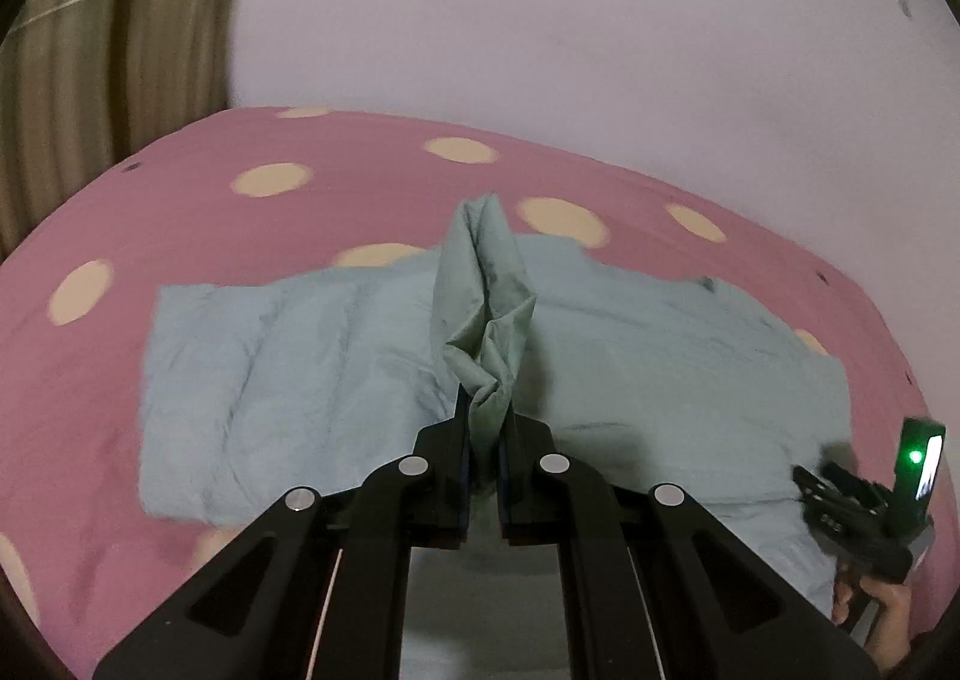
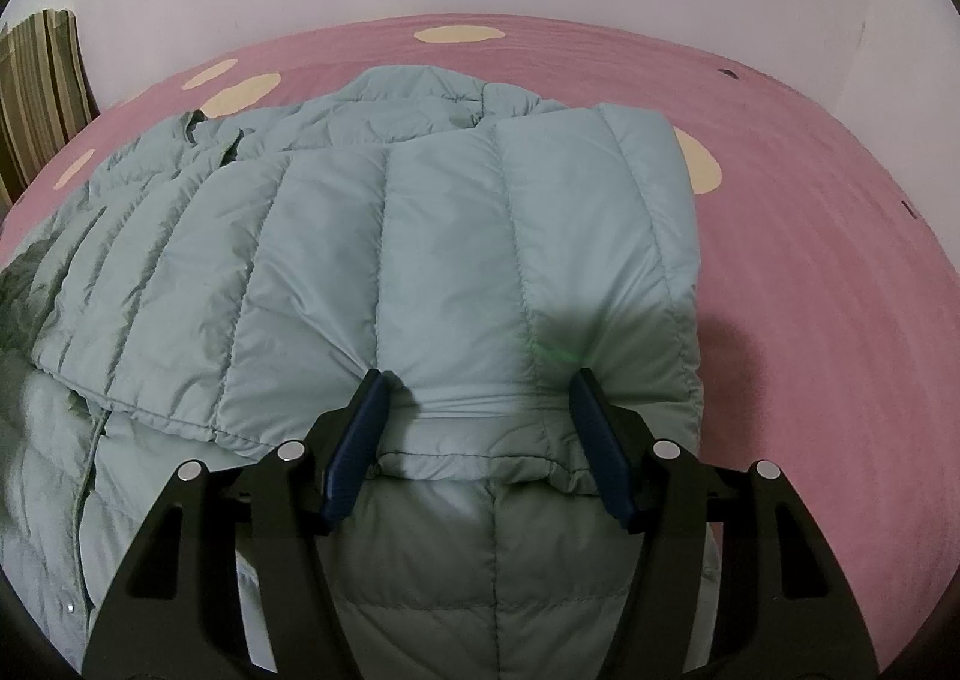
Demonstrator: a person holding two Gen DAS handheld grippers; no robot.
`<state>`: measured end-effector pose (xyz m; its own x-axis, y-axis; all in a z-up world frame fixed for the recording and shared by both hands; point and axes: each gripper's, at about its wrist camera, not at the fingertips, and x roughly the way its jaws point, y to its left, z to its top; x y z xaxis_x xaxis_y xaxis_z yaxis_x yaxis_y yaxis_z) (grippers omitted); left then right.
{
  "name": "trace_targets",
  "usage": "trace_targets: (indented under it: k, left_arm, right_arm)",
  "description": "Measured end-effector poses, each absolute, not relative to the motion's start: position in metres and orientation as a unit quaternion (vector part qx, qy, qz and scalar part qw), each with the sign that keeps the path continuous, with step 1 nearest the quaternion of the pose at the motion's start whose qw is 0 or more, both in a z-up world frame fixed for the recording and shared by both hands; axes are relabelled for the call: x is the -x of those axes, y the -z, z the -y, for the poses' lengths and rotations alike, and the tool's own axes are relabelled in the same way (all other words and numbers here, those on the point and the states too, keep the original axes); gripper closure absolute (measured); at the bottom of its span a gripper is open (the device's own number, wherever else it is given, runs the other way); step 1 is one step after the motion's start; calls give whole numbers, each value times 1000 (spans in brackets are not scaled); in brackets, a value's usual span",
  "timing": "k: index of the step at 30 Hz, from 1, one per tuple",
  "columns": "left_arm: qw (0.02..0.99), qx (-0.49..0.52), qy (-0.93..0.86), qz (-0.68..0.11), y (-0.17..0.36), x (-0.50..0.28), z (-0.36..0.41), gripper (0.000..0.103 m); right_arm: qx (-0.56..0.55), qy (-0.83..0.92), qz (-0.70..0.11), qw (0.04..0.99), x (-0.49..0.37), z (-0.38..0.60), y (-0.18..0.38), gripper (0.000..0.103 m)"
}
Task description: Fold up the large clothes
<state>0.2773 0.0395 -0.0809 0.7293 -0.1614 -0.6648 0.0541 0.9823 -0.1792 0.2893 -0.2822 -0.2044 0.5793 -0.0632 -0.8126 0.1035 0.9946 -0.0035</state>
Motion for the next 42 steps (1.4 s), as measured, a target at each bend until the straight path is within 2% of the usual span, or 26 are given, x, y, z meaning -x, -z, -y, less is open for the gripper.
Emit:
trace_targets:
  k: [2, 15, 18, 20, 22, 23, 26, 32, 42]
  left_arm:
    - [923, 64, 73, -372, 89, -283, -18, 97]
    - [898, 20, 145, -416, 137, -308, 87, 97]
    - [899, 5, 156, -410, 135, -303, 97, 85]
    - [902, 1, 163, -399, 129, -295, 100, 57]
    - [907, 1, 165, -387, 122, -289, 102, 43]
    - [909, 2, 166, -381, 117, -284, 101, 39]
    - [913, 8, 168, -371, 107, -274, 95, 31]
    - [926, -5, 110, -360, 98, -255, 53, 23]
    - [927, 6, -24, -373, 121, -231, -65, 23]
  right_arm:
    - [-24, 39, -457, 888, -290, 281, 205, 31]
    - [-30, 33, -457, 888, -290, 281, 205, 28]
    - [-31, 32, -456, 889, -290, 281, 204, 27]
    - [-31, 31, -457, 889, -290, 281, 204, 27]
    - [-30, 31, -456, 889, -290, 280, 204, 26]
    - [-30, 31, -456, 889, -290, 280, 204, 26]
    - [-30, 32, -456, 889, -290, 280, 204, 26]
    - [-30, 31, -457, 888, -290, 280, 203, 25]
    - [-29, 39, -460, 886, -286, 274, 187, 25]
